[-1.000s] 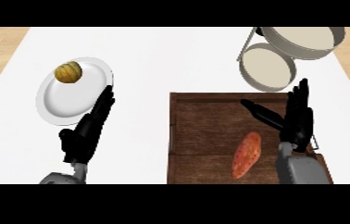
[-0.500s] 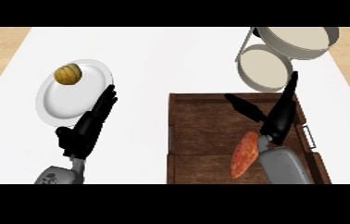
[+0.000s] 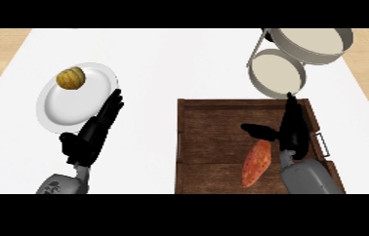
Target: Pick the sweet potato from the tray and place it in the tiered basket
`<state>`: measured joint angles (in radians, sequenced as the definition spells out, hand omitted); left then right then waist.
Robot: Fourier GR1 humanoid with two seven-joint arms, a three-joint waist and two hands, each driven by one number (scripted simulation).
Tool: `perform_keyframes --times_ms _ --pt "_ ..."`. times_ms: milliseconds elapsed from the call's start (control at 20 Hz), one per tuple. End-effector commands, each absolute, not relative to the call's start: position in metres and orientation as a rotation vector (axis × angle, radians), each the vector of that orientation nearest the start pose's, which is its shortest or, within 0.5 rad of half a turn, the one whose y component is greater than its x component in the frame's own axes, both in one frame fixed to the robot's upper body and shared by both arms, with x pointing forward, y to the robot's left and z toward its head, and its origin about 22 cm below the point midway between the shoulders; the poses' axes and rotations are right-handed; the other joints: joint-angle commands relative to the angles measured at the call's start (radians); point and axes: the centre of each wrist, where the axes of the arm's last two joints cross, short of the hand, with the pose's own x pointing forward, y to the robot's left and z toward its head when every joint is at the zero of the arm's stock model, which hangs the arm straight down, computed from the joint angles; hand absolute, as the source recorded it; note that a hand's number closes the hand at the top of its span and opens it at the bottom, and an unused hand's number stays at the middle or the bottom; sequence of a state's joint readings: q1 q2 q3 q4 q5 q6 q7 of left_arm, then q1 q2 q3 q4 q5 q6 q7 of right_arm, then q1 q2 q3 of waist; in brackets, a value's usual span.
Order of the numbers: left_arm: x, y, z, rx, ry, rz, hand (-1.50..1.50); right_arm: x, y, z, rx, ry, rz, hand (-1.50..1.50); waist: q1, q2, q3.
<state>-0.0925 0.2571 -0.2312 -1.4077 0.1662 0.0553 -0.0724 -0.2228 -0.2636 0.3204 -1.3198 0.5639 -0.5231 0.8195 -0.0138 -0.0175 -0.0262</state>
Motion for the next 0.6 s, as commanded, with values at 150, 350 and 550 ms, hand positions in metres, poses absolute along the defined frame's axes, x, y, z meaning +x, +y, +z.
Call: perform_keyframes --times_ms 150,350,550 --pt "0.257 0.235 -0.014 -0.057 -1.506 -0.228 0.00 0.292 -0.169 0.034 -0.864 -0.625 0.468 -1.50 0.007 -0.008 0.011" --pt "0.261 0.243 -0.015 -0.059 -1.505 -0.212 0.00 0.306 -0.140 0.084 -0.889 -0.565 0.487 -1.50 0.007 -0.002 0.015" --pt "0.255 0.246 -0.024 -0.042 -1.494 -0.198 0.00 0.310 -0.148 0.093 -0.924 -0.529 0.502 -1.50 -0.011 -0.001 0.017"
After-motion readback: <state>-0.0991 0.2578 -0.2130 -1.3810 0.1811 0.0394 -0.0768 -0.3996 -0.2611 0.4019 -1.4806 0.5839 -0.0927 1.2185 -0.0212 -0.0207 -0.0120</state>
